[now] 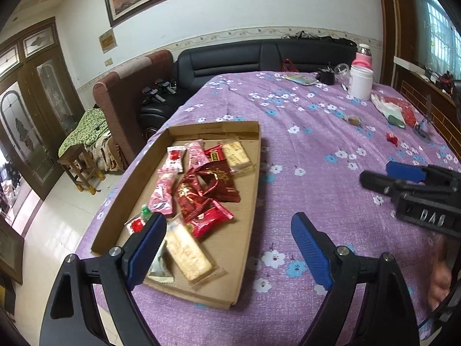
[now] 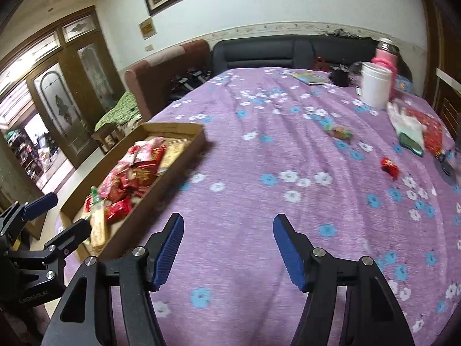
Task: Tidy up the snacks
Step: 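Move both tools back over the remaining snacks on the table, then grasp the clear green-ended candy with left tool while right tool grasps small red candy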
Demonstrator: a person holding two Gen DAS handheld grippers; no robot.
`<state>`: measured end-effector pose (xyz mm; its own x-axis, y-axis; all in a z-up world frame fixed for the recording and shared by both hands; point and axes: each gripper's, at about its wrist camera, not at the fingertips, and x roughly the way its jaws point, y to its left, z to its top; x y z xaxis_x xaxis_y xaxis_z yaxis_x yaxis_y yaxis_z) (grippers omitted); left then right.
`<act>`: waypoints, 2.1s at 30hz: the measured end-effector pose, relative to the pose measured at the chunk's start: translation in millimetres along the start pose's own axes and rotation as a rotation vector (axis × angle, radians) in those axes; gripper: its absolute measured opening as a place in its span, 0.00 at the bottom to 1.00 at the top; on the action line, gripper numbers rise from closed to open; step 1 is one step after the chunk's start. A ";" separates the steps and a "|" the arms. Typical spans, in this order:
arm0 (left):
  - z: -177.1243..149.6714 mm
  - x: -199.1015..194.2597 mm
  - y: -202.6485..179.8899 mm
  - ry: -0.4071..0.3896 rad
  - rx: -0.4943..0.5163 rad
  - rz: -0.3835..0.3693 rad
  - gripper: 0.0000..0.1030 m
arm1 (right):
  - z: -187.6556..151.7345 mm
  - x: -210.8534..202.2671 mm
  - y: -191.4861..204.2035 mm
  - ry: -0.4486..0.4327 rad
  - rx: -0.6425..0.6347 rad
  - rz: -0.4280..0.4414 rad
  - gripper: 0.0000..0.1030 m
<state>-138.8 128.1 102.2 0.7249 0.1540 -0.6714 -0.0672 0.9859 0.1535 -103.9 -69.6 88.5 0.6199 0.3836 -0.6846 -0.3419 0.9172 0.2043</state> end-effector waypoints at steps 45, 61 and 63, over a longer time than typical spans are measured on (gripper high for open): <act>86.1 13.9 33.3 0.067 -0.078 -0.356 0.85 | 52.5 12.9 -229.0 -0.051 0.467 -0.240 0.67; 180.3 146.1 -138.0 0.204 -0.028 -0.565 0.85 | 48.3 69.1 -224.3 0.015 0.317 -0.298 0.44; 192.3 175.9 -168.5 0.241 -0.029 -0.569 0.85 | 48.6 71.4 -223.1 0.018 0.303 -0.326 0.29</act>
<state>131.9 -23.6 97.7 0.4776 -0.3897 -0.7875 0.2638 0.9185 -0.2945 51.0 -241.6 28.0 0.6478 0.0700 -0.7586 0.0932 0.9810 0.1701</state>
